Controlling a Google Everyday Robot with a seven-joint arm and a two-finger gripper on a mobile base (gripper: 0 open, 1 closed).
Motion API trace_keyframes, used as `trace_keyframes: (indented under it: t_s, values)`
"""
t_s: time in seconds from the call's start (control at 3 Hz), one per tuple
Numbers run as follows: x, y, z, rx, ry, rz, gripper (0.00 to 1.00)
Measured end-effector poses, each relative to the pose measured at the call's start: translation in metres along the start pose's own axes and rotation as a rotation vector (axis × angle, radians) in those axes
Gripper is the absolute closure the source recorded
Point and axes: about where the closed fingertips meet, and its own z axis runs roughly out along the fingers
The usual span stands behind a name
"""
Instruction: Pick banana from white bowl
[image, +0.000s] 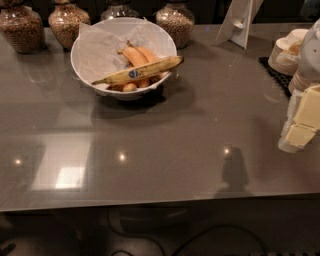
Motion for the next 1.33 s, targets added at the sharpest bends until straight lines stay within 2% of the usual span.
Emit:
trace_keyframes:
  t_s: [0.33, 0.67, 1.0, 1.33]
  values:
    - [0.000, 0.000, 0.000, 0.000, 0.000, 0.000, 0.00]
    - [-0.013, -0.009, 0.003, 0.019, -0.039, -0.023, 0.00]
    - [-0.049, -0.031, 0.015, 0.058, -0.142, -0.064, 0.00]
    - [-0.100, -0.063, 0.025, 0.126, -0.288, -0.104, 0.00]
